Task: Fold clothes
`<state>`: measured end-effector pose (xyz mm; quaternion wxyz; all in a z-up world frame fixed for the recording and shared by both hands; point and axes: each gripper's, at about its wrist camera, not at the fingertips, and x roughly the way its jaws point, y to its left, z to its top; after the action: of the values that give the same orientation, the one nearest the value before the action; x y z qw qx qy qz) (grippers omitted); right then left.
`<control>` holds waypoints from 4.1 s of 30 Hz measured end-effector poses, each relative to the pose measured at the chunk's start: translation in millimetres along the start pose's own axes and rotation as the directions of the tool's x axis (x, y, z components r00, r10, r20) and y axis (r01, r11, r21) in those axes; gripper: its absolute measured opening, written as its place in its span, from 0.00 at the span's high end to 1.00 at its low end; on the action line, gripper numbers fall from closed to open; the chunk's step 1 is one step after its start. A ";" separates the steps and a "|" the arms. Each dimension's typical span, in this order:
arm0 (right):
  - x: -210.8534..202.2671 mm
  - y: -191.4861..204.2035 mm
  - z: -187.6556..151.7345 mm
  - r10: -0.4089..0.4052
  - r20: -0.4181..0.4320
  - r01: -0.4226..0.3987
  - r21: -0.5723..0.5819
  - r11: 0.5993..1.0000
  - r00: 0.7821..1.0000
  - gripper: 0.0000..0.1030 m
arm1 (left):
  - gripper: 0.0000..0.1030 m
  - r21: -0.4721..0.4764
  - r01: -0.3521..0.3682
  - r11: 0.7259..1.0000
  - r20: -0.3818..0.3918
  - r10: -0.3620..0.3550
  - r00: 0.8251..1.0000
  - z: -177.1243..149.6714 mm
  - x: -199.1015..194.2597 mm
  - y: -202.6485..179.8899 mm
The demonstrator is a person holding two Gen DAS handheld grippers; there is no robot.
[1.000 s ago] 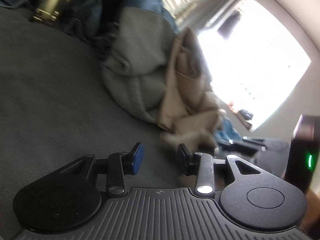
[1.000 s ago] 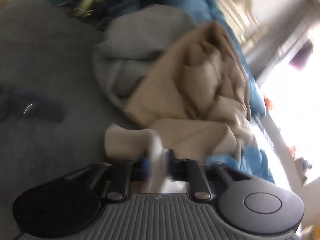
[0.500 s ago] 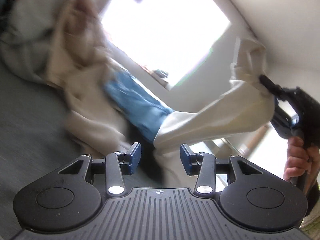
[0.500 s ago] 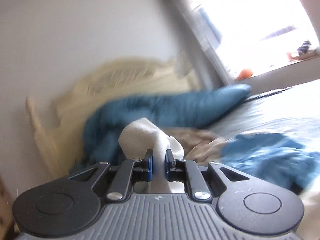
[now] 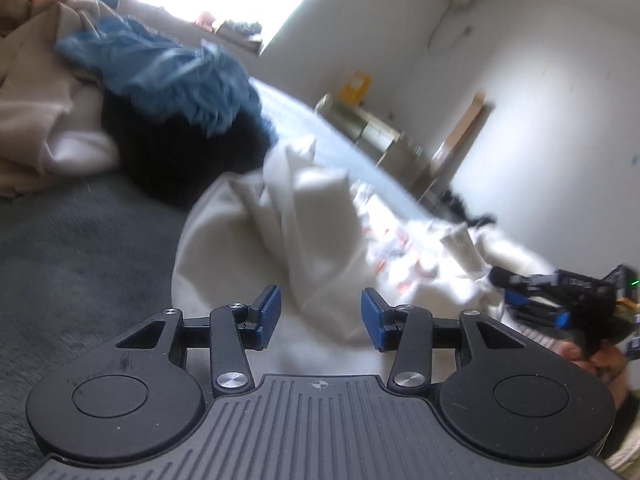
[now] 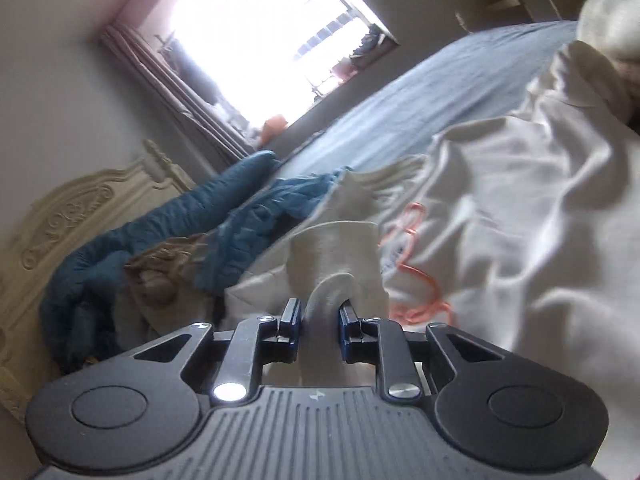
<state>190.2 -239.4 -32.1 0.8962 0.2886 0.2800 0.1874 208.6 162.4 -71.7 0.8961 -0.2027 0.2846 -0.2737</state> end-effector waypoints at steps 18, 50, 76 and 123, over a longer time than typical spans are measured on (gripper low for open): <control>7.7 56.9 24.1 -0.278 -0.003 0.252 -0.414 0.874 0.960 0.44 | 0.57 -0.018 -0.010 1.000 -0.035 0.010 0.999 2.2 12.8 12.9; -67.0 -56.8 -1.4 -0.194 -0.059 0.202 0.323 0.924 0.979 0.32 | 0.57 -0.059 0.022 0.998 -0.033 -0.024 0.999 3.0 13.4 22.1; 30.5 248.6 202.7 0.216 0.121 -0.188 -0.205 0.961 0.969 0.91 | 0.56 -0.067 0.029 0.997 -0.035 -0.032 0.999 4.1 14.1 23.3; 208.8 411.5 117.0 0.278 -0.240 -0.358 -0.760 0.542 0.930 0.51 | 0.54 -0.138 0.092 0.986 -0.048 -0.099 0.994 7.9 3.1 31.5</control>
<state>351.3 130.2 220.9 0.8671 -0.1013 0.1508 0.4639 227.5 186.4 -83.3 0.8579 -0.2691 0.3171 -0.3017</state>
